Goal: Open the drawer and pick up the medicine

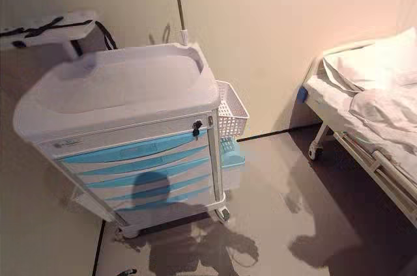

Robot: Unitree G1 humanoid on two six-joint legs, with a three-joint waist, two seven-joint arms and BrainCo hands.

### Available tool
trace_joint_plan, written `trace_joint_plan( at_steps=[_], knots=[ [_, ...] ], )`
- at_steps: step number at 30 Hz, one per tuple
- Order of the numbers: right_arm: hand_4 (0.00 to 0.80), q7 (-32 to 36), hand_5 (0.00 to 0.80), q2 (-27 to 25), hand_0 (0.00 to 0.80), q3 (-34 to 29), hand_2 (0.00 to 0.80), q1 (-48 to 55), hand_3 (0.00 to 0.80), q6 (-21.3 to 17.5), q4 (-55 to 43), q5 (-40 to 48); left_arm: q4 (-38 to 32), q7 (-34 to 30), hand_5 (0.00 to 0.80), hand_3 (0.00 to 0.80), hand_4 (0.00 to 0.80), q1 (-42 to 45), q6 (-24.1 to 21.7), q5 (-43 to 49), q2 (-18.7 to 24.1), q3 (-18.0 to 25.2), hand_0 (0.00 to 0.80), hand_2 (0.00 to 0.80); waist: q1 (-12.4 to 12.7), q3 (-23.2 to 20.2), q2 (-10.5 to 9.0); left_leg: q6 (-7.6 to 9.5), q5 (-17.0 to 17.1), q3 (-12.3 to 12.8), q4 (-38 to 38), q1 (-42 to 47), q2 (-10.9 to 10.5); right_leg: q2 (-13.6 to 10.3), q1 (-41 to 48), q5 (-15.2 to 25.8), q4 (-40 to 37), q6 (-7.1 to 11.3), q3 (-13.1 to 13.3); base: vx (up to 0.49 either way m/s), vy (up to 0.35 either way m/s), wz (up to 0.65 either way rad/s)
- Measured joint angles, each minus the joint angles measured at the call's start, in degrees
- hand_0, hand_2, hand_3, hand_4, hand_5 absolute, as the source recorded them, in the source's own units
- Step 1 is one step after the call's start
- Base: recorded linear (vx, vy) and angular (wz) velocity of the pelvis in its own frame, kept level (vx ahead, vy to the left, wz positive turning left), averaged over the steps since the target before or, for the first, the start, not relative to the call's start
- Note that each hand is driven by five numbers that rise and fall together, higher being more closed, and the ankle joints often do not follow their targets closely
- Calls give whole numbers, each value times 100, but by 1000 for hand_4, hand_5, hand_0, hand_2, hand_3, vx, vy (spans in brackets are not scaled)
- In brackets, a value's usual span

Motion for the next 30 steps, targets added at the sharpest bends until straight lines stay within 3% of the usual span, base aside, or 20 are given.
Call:
trace_joint_plan(
  at_steps=[30],
  knots=[
    [0, 2, 0, 7, 0, 0, 0, -15, 0, 0, 1, 1, 0, -11, 0, 0, 0, -33, 0, -3, -23, -113, 0, 0, -5, 27, 76, 2, -13, -1, -1, 92, 9, 3, 90, -16, 0, -17, 8, 0, 0, 0]
  ],
)
